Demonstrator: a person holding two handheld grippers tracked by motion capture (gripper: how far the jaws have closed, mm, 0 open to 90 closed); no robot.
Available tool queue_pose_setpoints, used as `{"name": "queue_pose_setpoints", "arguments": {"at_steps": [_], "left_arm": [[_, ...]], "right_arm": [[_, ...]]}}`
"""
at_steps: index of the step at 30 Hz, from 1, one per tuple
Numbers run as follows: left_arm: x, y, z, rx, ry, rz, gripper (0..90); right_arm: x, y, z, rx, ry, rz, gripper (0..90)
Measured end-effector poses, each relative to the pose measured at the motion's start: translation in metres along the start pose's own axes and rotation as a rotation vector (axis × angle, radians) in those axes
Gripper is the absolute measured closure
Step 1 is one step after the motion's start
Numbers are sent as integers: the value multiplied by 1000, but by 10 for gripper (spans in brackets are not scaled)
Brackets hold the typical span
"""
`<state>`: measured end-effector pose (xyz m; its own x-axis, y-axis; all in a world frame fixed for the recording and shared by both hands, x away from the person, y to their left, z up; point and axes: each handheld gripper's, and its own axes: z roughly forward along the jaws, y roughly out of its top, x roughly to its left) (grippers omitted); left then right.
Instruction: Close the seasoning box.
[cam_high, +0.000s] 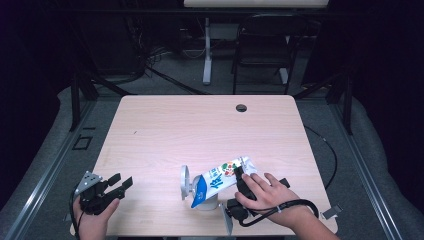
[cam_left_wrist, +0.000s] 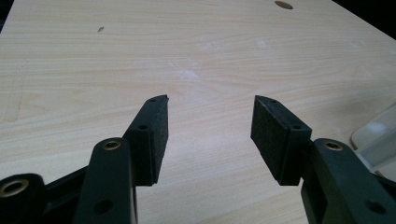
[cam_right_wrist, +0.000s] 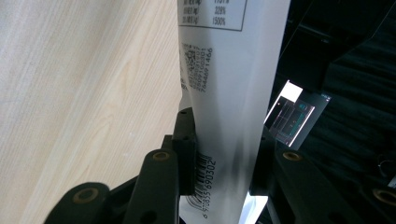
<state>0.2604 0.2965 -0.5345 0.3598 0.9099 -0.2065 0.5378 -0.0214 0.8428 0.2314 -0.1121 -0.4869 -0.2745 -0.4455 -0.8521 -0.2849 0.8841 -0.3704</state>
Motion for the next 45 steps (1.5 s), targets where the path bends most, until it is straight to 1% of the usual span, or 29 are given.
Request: {"name": "queue_pose_setpoints", "arguments": {"at_steps": [13, 14, 16, 18, 19, 20, 21, 25, 32, 33, 34, 35, 37, 38, 40, 41, 44, 45], "left_arm": [[0, 0, 0, 0, 0, -2, 470], [0, 0, 0, 0, 0, -3, 470], [0, 0, 0, 1, 0, -2, 470], [0, 0, 0, -1, 0, -1, 470], [0, 0, -1, -1, 0, -1, 470], [0, 0, -1, 1, 0, -1, 470], [1, 0, -1, 1, 0, -1, 470], [1, 0, -1, 1, 0, -2, 470], [1, 0, -1, 2, 0, -2, 470], [1, 0, -1, 2, 0, -2, 470], [1, 0, -1, 3, 0, -2, 470], [1, 0, -1, 3, -1, -3, 470], [1, 0, -1, 2, 0, -2, 470], [1, 0, -1, 2, 0, -2, 470], [1, 0, -1, 2, 0, -3, 470], [1, 0, -1, 1, 0, -8, 470], [1, 0, 0, 3, 0, -6, 470], [1, 0, 0, 2, 0, -7, 470]], "right_arm": [[-1, 0, -2, -7, -6, -15, 736], [-1, 1, -3, 7, 6, -9, 738], [-2, 1, -3, 7, 2, -21, 742], [-2, 1, -3, 5, 2, -22, 747], [-2, 1, -2, -9, -9, -29, 750], [-2, 0, -1, -15, -5, -27, 754], [-2, 1, -2, -6, 8, -21, 755], [-3, 1, -1, -7, -2, -30, 762], [-4, 2, -1, 0, -1, -33, 785], [-4, 2, -2, 5, 6, -29, 789], [-4, 2, -1, 0, -3, -33, 792], [-4, 2, -1, -6, -1, -30, 794], [-5, 2, -1, -2, -5, -33, 799], [-5, 2, -1, -2, 3, -27, 802], [-5, 2, 0, -3, -5, -34, 808], [-5, 2, -1, 2, 5, -27, 810], [-6, 2, -1, 9, 0, -30, 818], [-6, 2, 0, 2, -12, -35, 820]]}}
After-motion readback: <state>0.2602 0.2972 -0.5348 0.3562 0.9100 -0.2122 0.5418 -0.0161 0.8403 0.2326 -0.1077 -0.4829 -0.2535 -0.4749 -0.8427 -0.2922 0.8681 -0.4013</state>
